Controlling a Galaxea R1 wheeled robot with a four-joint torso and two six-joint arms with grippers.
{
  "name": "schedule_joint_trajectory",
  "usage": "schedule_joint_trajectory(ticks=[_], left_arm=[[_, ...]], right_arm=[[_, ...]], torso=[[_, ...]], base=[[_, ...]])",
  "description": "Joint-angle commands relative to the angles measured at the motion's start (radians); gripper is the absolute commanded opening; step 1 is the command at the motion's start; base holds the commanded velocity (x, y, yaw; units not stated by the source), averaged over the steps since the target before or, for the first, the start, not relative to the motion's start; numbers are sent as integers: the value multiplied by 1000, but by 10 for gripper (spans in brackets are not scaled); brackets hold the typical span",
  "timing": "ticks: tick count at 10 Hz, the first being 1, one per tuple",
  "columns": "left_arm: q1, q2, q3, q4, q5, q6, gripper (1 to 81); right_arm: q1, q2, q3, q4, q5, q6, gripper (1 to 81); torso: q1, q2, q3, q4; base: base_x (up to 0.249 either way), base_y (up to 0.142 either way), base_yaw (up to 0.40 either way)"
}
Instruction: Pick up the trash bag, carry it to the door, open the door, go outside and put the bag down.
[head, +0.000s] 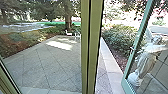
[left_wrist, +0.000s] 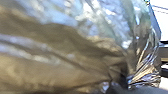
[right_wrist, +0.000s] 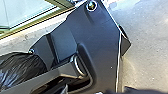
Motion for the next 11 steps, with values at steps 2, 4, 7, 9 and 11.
schedule_joint_trajectory(ticks=[2, 4, 7, 9, 11], left_arm=[[-36, 5, 3, 9, 53, 16, 10], [-36, 3, 1, 9, 53, 25, 10], [-41, 1, 1, 11, 53, 26, 10], [-49, 8, 1, 11, 53, 40, 10], [-50, 12, 1, 9, 53, 49, 10]], right_arm=[[13, 78, 7, -31, -45, -7, 811], [16, 107, -13, -36, -45, -9, 811], [19, 133, -54, -39, -46, -7, 811], [14, 158, -100, -36, -46, -7, 811], [11, 182, -134, -23, -46, -6, 811]], torso=[[0, 0, 0, 0], [0, 0, 100, 0], [-1, 0, 24, 0], [-2, -1, 25, 99], [-2, -1, 25, 120]], base=[[0, 0, 0], [0, 0, 0], [0, 0, 0], [0, 0, 0], [0, 0, 0]])
